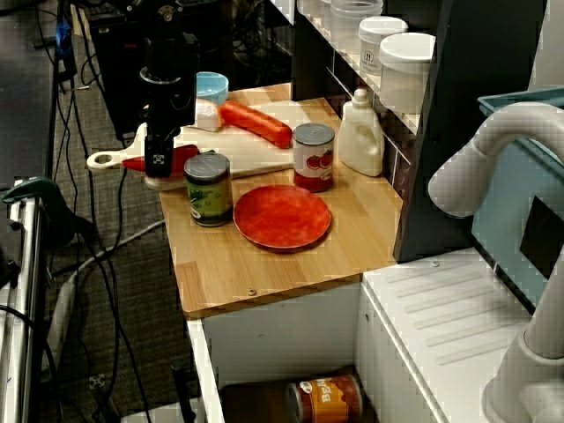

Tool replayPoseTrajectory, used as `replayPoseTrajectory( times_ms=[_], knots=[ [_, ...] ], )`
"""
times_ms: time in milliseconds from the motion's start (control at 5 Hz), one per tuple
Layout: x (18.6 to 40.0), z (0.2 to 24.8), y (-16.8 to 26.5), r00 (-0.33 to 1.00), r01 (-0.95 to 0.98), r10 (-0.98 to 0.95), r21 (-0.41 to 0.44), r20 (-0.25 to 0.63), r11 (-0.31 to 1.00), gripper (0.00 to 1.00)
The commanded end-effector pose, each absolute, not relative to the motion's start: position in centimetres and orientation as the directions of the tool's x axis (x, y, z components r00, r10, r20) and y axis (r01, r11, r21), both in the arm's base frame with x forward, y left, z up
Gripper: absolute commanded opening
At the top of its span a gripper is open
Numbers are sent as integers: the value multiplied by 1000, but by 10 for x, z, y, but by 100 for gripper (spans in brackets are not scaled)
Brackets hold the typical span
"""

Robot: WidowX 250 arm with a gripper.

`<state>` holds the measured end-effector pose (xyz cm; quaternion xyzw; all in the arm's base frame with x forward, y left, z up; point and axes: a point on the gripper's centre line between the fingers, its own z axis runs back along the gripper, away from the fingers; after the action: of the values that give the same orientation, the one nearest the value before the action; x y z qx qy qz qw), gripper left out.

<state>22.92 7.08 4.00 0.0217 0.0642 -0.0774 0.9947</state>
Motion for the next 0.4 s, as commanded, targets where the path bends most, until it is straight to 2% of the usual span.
replayPoseTrajectory(
  times_ms=[0, 200],
  knots=[
    [235, 48, 76, 981, 160, -153, 53, -116, 986, 92],
    [235, 49, 76, 981, 158, -150, 55, -121, 986, 100]
  ],
)
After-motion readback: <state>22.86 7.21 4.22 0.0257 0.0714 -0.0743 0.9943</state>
